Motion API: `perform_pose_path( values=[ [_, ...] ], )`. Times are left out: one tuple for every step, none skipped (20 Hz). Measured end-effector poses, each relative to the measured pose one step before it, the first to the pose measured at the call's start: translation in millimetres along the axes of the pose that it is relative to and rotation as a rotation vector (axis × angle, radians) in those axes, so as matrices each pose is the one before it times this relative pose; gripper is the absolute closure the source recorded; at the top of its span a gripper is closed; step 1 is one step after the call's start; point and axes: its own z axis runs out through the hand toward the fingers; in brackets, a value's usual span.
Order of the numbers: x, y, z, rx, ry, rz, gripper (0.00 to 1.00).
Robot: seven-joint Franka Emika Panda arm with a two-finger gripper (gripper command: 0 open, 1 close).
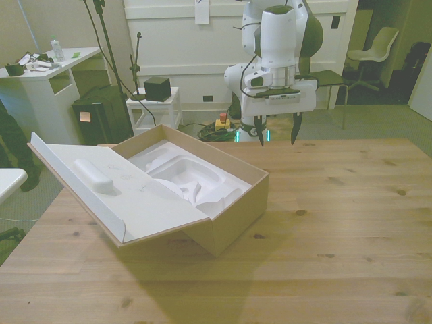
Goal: Close the box
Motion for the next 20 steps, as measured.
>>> perform_pose_path(
  values=[
    [0.14,0.02,0.48,-0.00072,-0.00087,0.00293,0.0],
    [0.08,-0.03,-0.02,0.00005,0.00003,0.01036,0.0],
    [0.43,-0.13,-0.89,0.00174,0.00137,0.00494,0.0],
    [1.55,0.13,-2.67,0.0056,0.00336,0.00483,0.0],
    [2.68,1.22,-4.45,0.00998,0.00491,0.008,0.0],
    [4.49,2.5,-6.4,0.01429,0.00668,0.01311,0.0],
    [6.0,3.03,-8.65,0.01858,0.00945,0.01683,0.0],
    [7.1,3.56,-9.55,0.02103,0.00874,0.02036,0.0],
    [7.99,3.69,-9.85,0.02241,0.00879,0.02236,0.0],
    [9.44,3.61,-10.4,0.02332,0.00856,0.02496,0.0],
    [9.47,2.15,-10.05,0.02047,0.01152,0.02124,0.0],
    [10.04,1.6,-9.92,0.0189,0.01335,0.02089,0.0],
    [11.18,1.49,-10.15,0.01714,0.01482,0.02086,0.0],
    [12.61,1.26,-10.39,0.01781,0.01793,0.02315,0.0],
    [14.33,1.69,-10.4,0.01695,0.01728,0.02607,0.0],
    [15.67,1.39,-10.12,0.01712,0.01588,0.02789,0.0],
    [17.46,1.42,-9.53,0.01606,0.01456,0.02877,0.0],
    [20.18,0.89,-10.32,0.01864,0.01646,0.02989,0.0],
    [20.48,-0.08,-8.64,0.01779,0.01336,0.02853,0.0],
    [20.42,0.22,-6.09,0.01354,0.00803,0.02749,0.0]
  ],
)
